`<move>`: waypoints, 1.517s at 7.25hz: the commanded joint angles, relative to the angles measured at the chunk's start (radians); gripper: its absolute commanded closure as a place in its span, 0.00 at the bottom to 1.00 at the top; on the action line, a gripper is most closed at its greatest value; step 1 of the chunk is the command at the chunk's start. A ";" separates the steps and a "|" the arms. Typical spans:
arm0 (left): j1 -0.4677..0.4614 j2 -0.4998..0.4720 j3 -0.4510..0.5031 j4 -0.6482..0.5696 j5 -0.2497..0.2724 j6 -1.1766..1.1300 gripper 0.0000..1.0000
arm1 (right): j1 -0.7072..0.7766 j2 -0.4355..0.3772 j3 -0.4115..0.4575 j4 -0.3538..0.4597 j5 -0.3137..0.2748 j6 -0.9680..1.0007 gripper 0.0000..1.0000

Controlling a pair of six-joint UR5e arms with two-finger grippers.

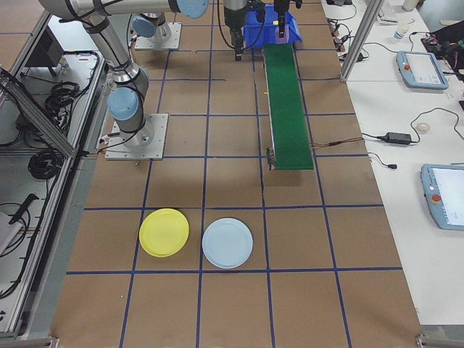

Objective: Move block left to right into plate

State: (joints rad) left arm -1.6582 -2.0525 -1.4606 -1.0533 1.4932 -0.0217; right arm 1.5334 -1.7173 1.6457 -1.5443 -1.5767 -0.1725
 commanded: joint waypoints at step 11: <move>-0.032 0.032 -0.075 0.027 0.009 -0.001 0.00 | 0.001 -0.005 0.005 0.003 0.003 0.001 0.00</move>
State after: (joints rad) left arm -1.6899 -2.0346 -1.5348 -1.0270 1.5016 -0.0203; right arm 1.5340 -1.7227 1.6501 -1.5412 -1.5736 -0.1724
